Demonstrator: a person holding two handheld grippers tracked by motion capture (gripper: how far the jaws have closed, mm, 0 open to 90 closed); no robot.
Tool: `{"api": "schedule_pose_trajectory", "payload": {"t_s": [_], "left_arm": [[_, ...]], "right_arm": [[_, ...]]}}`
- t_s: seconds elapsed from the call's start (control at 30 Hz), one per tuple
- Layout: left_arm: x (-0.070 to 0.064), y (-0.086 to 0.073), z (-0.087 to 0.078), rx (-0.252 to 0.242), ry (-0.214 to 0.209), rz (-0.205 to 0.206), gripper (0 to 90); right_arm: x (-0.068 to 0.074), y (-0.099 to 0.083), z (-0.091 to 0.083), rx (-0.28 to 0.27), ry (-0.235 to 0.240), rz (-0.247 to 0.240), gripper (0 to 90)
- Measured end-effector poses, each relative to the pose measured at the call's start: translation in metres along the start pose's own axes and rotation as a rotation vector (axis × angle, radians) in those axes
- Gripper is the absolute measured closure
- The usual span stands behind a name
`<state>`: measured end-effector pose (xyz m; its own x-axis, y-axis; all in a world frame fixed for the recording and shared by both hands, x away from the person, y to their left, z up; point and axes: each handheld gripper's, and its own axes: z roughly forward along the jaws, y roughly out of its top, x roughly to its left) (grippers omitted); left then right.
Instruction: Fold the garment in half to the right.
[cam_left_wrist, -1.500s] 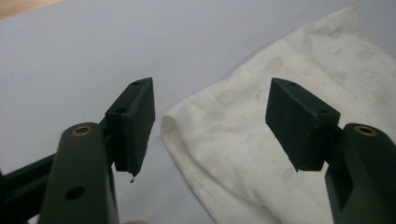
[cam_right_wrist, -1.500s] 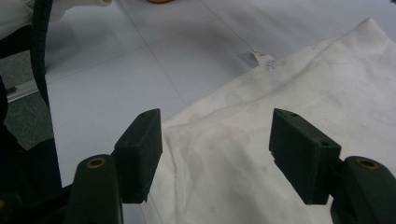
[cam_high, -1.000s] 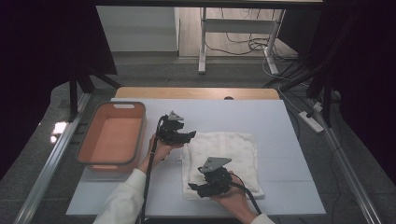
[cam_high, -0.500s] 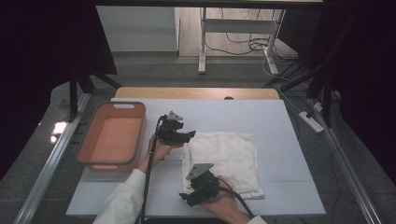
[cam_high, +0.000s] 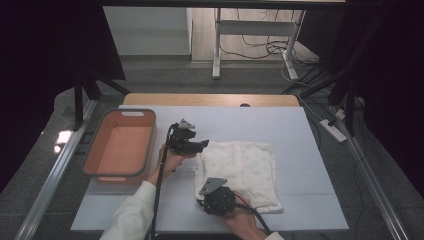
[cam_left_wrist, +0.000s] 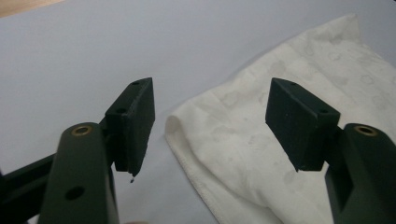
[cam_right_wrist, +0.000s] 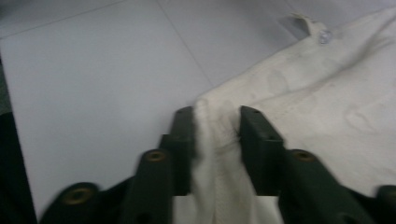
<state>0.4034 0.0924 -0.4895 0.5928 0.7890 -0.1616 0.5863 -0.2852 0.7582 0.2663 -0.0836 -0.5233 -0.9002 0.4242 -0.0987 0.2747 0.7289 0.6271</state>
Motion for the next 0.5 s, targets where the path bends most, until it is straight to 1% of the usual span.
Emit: {"api": "schedule_pose_trajectory", "payload": {"t_s": [0.03, 0.07, 0.1, 0.23, 0.27, 0.37, 0.5], "left_arm": [[0.0, 0.0, 0.0, 0.002, 0.001, -0.001, 33.5], [0.001, 0.0, 0.001, 0.004, 0.002, -0.002, 33.5], [0.001, 0.0, 0.001, 0.005, 0.003, -0.002, 33.5], [0.002, 0.0, 0.001, 0.003, 0.006, -0.006, 33.5], [0.002, 0.0, 0.0, 0.002, 0.007, -0.006, 33.4], [0.002, -0.001, 0.0, 0.002, 0.008, -0.007, 33.5], [0.003, -0.001, 0.002, 0.011, 0.012, -0.006, 33.4]], "right_arm": [[-0.001, -0.001, 0.0, -0.005, -0.01, -0.003, 77.7], [-0.002, -0.001, -0.001, -0.007, -0.008, 0.0, 79.6], [-0.004, -0.002, -0.001, -0.021, -0.001, 0.007, 80.7], [-0.007, -0.003, -0.006, -0.054, 0.015, 0.017, 81.5], [-0.007, -0.004, -0.007, -0.071, 0.022, 0.026, 81.6], [-0.009, -0.004, -0.012, -0.095, 0.035, 0.039, 81.6], [-0.012, -0.005, -0.014, -0.112, 0.054, 0.056, 81.6]]}}
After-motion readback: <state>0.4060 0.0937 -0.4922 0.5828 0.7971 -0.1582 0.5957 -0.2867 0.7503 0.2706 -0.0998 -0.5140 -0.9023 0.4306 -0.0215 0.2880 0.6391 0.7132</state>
